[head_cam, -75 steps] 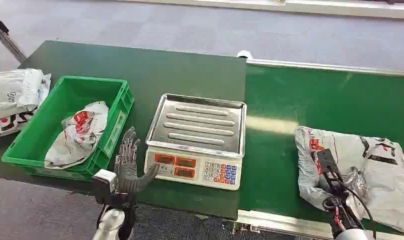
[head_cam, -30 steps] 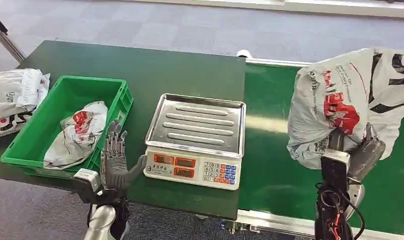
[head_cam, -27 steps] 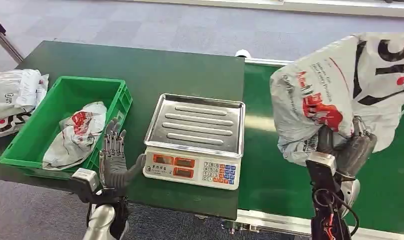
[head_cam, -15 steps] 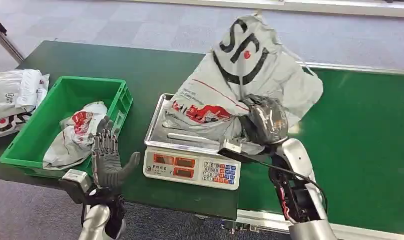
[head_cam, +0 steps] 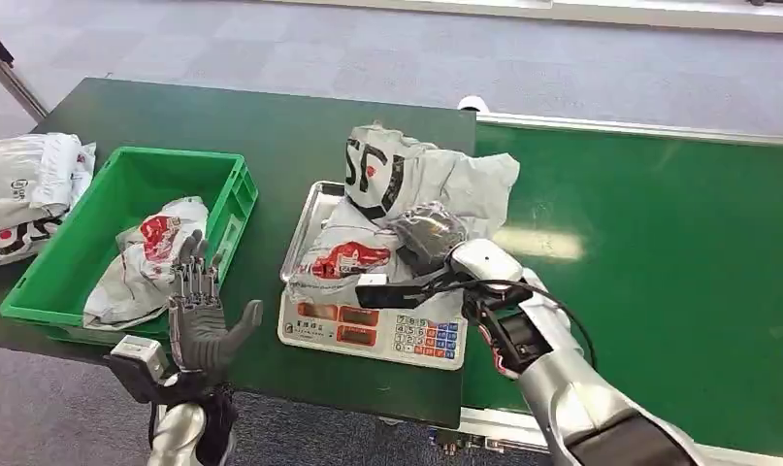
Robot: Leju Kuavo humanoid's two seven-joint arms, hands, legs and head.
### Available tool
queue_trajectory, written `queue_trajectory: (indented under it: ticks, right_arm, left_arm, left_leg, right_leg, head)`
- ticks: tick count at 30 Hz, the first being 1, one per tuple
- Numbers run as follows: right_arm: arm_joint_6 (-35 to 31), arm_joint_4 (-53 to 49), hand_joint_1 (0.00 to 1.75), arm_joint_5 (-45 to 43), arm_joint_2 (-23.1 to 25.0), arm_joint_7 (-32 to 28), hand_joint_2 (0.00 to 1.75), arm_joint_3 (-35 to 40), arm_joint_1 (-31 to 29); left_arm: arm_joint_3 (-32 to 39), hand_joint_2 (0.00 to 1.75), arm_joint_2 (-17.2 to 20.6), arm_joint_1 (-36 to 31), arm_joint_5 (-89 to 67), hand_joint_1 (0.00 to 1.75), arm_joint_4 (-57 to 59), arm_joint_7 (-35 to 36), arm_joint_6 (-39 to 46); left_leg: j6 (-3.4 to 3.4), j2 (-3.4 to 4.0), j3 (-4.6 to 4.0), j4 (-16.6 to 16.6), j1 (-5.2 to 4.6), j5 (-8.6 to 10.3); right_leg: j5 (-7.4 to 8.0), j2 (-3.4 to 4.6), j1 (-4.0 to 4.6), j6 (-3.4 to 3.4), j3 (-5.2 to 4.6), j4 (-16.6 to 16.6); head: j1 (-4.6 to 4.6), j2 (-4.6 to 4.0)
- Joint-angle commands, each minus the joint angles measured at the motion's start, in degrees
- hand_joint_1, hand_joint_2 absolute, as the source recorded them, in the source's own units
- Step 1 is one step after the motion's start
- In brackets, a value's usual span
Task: Moved the parcel from conveyor to table for the left to box.
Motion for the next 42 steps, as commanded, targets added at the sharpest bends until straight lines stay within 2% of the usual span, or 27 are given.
queue_trajectory:
  ticks: [1, 7, 11, 12, 13, 20, 24, 29, 32, 33, 35, 36, 38, 39, 41, 42]
  right_arm:
    - [0.9, 10.9, 1.75, -0.1, 2.1, -0.1, 1.75, 4.1, -4.7]
    - [1.5, 11.1, 1.75, -0.8, 2.3, -2.1, 1.75, 5.0, -3.2]
    - [-4.0, 9.6, 1.75, -3.0, 1.9, -3.7, 1.75, 3.9, -1.8]
    - [-5.6, 9.3, 0.35, -4.0, 1.6, -3.2, 1.75, 3.0, -1.7]
    - [-6.5, 9.3, 0.00, -4.3, 1.4, -3.0, 1.75, 3.0, -1.9]
    - [-14.6, 6.7, 0.00, -12.1, 0.0, -5.7, 1.75, -2.8, -1.0]
    - [-22.0, 4.5, 0.00, -11.3, 1.9, -1.9, 1.75, -1.6, 2.0]
    - [-25.5, 0.6, 0.00, -14.6, 3.6, -2.0, 1.75, -3.1, 6.6]
    - [-26.5, -2.3, 0.00, -17.8, 4.1, -3.9, 1.75, -5.0, 9.0]
    - [-27.1, -5.0, 0.00, -21.5, 3.9, -6.8, 1.75, -6.9, 11.0]
    - [-27.1, -5.0, 0.00, -21.5, 3.9, -6.8, 1.75, -6.9, 11.0]
    - [-27.1, -7.4, 0.00, -26.7, 3.6, -10.8, 1.75, -9.7, 13.5]
    - [-27.1, -7.4, 0.00, -26.7, 3.6, -10.8, 1.75, -9.7, 13.5]
    - [-26.6, -10.0, 0.00, -32.5, 3.6, -15.3, 1.75, -12.5, 16.7]
    - [-26.7, -11.8, 0.00, -36.0, 3.6, -18.1, 1.75, -14.2, 19.2]
    - [-26.3, -20.0, 0.00, -42.6, 2.3, -18.2, 1.75, -13.0, 24.5]
  left_arm:
    - [0.2, 1.75, 0.7, -0.4, 0.0, 0.00, 1.8, 0.1, -0.2]
    - [-0.5, 1.75, 0.9, -0.9, -0.1, 0.00, 2.3, 0.1, 0.0]
    - [-0.6, 1.75, 0.9, -1.2, 0.4, 0.00, 2.9, 0.1, -0.4]
    - [-0.7, 1.75, 0.9, -1.3, 0.4, 0.00, 3.2, 0.1, -0.7]
    - [-0.9, 1.75, 1.0, -1.4, 0.2, 0.00, 3.2, 0.1, -0.6]
    - [-1.0, 1.75, 1.0, -0.9, 0.1, 0.00, 2.9, 0.1, -0.1]
    - [-0.3, 1.75, 0.7, -0.3, 0.3, 0.00, 2.0, 0.1, 0.2]
    - [-0.3, 1.75, 0.6, -1.4, -0.2, 0.00, 2.9, 0.1, 0.6]
    - [-0.2, 1.75, 0.7, -2.2, -0.3, 0.00, 3.6, 0.1, 0.7]
    - [-0.5, 1.75, 0.6, -2.0, -0.4, 0.00, 3.5, 0.1, 0.9]
    - [-0.5, 1.75, 0.6, -2.0, -0.4, 0.00, 3.5, 0.1, 0.9]
    - [-0.6, 1.75, 0.4, -2.0, -0.5, 0.00, 3.6, 0.1, 1.1]
    - [-0.6, 1.75, 0.4, -2.0, -0.5, 0.00, 3.6, 0.1, 1.1]
    - [-0.8, 1.75, 0.4, -2.5, -0.7, 0.00, 4.5, 0.1, 0.9]
    - [-0.9, 1.75, 0.2, -3.0, -0.7, 0.00, 5.1, 0.1, 0.8]
    - [-1.7, 1.75, 0.2, -3.8, -1.2, 0.00, 6.1, 0.1, 0.8]
  left_leg:
    - [0.04, 0.12, 0.11, -0.1, -0.02, -0.02]
    - [0.02, 0.06, 0.13, -0.1, -0.02, 0.01]
    - [0.01, 0.02, 0.13, -0.1, 0.00, 0.00]
    - [0.02, 0.03, 0.20, -0.1, 0.00, 0.01]
    - [0.02, 0.01, 0.17, -0.1, 0.00, 0.01]
    - [0.03, -0.07, 0.08, 0.0, -0.02, 0.02]
    - [0.02, 0.06, 0.14, -0.1, -0.01, 0.00]
    - [0.00, 0.07, 0.18, -0.1, 0.01, 0.00]
    - [0.02, 0.02, 0.17, -0.1, 0.02, 0.00]
    - [0.02, 0.01, 0.12, -0.1, 0.01, 0.00]
    - [0.05, 0.02, 0.21, -0.2, 0.00, 0.02]
    - [0.03, -0.02, 0.10, -0.1, 0.00, 0.01]
    - [0.04, -0.08, 0.13, -0.1, 0.01, 0.03]
    - [0.02, -0.05, 0.10, -0.1, 0.00, 0.02]
    - [0.02, -0.13, 0.15, -0.1, 0.00, 0.03]
    - [0.01, -0.15, 0.13, -0.1, 0.01, 0.03]
  right_leg:
    - [0.00, 0.02, 0.00, -0.02, 0.09, -0.1]
    - [0.00, -0.02, -0.01, -0.03, 0.11, -0.1]
    - [0.00, -0.04, 0.01, -0.02, 0.12, -0.1]
    - [0.01, -0.06, 0.02, -0.04, 0.19, -0.1]
    - [0.00, -0.06, 0.02, -0.03, 0.16, -0.1]
    - [-0.01, -0.12, -0.01, 0.00, 0.06, 0.0]
    - [0.00, -0.01, 0.01, -0.02, 0.10, -0.1]
    - [0.00, -0.01, 0.03, -0.05, 0.13, -0.1]
    - [0.00, -0.07, 0.04, -0.04, 0.14, -0.1]
    - [-0.01, -0.06, 0.03, -0.03, 0.09, -0.1]
    - [0.01, -0.11, 0.03, -0.03, 0.19, -0.2]
    - [-0.01, -0.10, 0.01, -0.02, 0.09, -0.1]
    - [-0.01, -0.16, 0.02, -0.01, 0.16, -0.1]
    - [-0.01, -0.11, 0.02, -0.01, 0.10, -0.1]
    - [-0.02, -0.21, 0.02, -0.02, 0.19, -0.1]
    - [-0.03, -0.21, 0.02, -0.02, 0.16, -0.1]
  head:
    - [0.00, 0.00]
    - [0.00, 0.00]
    - [0.00, 0.00]
    - [0.00, 0.00]
    - [0.00, 0.00]
    - [0.02, 0.00]
    - [0.02, 0.00]
    - [0.00, 0.00]
    - [0.00, 0.00]
    - [0.00, 0.00]
    - [0.00, 0.00]
    - [0.00, 0.00]
    - [0.00, 0.00]
    - [0.02, 0.00]
    - [0.02, 0.00]
    - [0.00, 0.00]
